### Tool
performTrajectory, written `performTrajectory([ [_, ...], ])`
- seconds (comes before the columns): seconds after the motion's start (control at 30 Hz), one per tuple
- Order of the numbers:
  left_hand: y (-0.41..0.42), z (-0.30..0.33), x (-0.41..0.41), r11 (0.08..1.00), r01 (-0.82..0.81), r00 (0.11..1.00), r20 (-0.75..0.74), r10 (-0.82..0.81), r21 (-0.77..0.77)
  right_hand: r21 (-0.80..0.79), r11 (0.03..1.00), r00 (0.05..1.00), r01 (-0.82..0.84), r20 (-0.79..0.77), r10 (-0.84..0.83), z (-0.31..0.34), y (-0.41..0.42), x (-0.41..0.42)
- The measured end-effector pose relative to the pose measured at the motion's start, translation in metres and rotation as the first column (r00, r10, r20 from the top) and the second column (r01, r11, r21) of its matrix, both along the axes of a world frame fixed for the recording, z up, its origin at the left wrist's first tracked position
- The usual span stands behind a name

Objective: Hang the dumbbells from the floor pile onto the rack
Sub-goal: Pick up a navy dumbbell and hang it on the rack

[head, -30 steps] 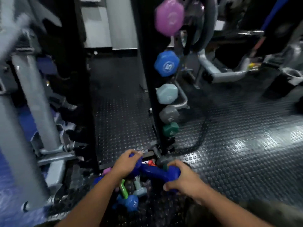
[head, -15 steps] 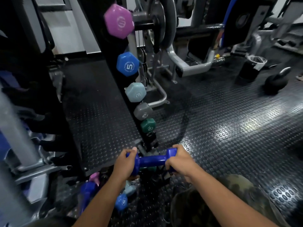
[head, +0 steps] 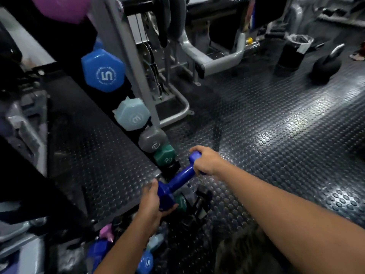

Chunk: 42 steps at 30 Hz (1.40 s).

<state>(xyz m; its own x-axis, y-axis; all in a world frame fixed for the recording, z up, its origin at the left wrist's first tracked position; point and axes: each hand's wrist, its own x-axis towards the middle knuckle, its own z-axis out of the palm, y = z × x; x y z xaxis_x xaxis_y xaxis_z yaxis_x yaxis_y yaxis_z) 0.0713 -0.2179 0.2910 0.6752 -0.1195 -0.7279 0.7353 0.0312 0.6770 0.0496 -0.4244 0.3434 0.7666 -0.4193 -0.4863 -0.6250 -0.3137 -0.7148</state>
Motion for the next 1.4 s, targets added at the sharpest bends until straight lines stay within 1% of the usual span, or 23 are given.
performTrajectory([
  [0.07,-0.018,-0.007,0.01,0.998,-0.064,0.997,-0.034,0.063,-0.023,0.025,0.999,1.0,-0.022,-0.012,0.022,-0.01,-0.019,0.026],
  [0.1,-0.027,-0.012,0.015,0.994,-0.096,0.994,-0.059,0.093,-0.047,0.049,0.999,1.0,0.003,-0.006,-0.002,-0.018,-0.029,0.038],
  [0.17,-0.045,-0.022,0.024,0.983,-0.162,0.983,-0.103,0.153,-0.091,0.102,0.992,0.996,0.076,0.033,-0.08,-0.035,-0.047,0.06],
  [0.23,-0.06,-0.037,0.033,0.963,-0.237,0.965,-0.145,0.219,-0.126,0.103,0.993,0.995,0.056,0.081,-0.064,-0.052,-0.057,0.076],
  [0.3,-0.072,-0.055,0.04,0.942,-0.305,0.943,-0.184,0.277,-0.142,0.045,0.999,0.995,-0.019,0.099,0.014,-0.07,-0.061,0.087],
  [0.37,-0.08,-0.071,0.045,0.934,-0.32,0.935,-0.213,0.284,-0.158,-0.035,0.995,0.99,-0.09,0.104,0.093,-0.089,-0.065,0.097],
  [0.47,-0.09,-0.091,0.052,0.93,-0.32,0.933,-0.229,0.277,-0.179,-0.136,0.974,0.979,-0.181,0.067,0.191,-0.109,-0.07,0.116],
  [0.53,-0.096,-0.095,0.057,0.916,-0.348,0.924,-0.241,0.298,-0.2,-0.206,0.958,0.971,-0.2,0.087,0.221,-0.114,-0.073,0.124],
  [0.6,-0.097,-0.102,0.064,0.901,-0.369,0.917,-0.247,0.314,-0.227,-0.254,0.949,0.962,-0.189,0.147,0.23,-0.114,-0.074,0.129],
  [0.7,-0.1,-0.109,0.073,0.87,-0.401,0.903,-0.281,0.324,-0.286,-0.281,0.942,0.947,-0.182,0.209,0.245,-0.113,-0.071,0.141],
  [0.9,-0.107,-0.104,0.077,0.801,-0.457,0.875,-0.356,0.327,-0.387,-0.339,0.912,0.927,-0.231,0.208,0.312,-0.108,-0.059,0.165],
  [1.0,-0.106,-0.109,0.079,0.797,-0.443,0.884,-0.349,0.311,-0.411,-0.281,0.937,0.942,-0.207,0.203,0.269,-0.114,-0.056,0.177],
  [1.03,-0.106,-0.111,0.08,0.795,-0.438,0.888,-0.338,0.311,-0.42,-0.234,0.954,0.95,-0.186,0.207,0.236,-0.115,-0.056,0.182],
  [1.1,-0.105,-0.111,0.082,0.791,-0.44,0.891,-0.318,0.325,-0.426,-0.09,0.989,0.964,-0.116,0.229,0.134,-0.119,-0.061,0.189],
  [1.17,-0.103,-0.109,0.084,0.787,-0.439,0.893,-0.304,0.332,-0.432,0.029,0.998,0.966,-0.062,0.254,0.052,-0.125,-0.066,0.196],
  [1.2,-0.104,-0.108,0.084,0.783,-0.443,0.891,-0.31,0.332,-0.436,0.065,0.997,0.965,-0.052,0.259,0.033,-0.128,-0.067,0.199],
  [1.4,-0.104,-0.111,0.084,0.744,-0.455,0.888,-0.315,0.336,-0.489,0.078,0.996,0.964,-0.052,0.264,0.03,-0.136,-0.061,0.215],
])
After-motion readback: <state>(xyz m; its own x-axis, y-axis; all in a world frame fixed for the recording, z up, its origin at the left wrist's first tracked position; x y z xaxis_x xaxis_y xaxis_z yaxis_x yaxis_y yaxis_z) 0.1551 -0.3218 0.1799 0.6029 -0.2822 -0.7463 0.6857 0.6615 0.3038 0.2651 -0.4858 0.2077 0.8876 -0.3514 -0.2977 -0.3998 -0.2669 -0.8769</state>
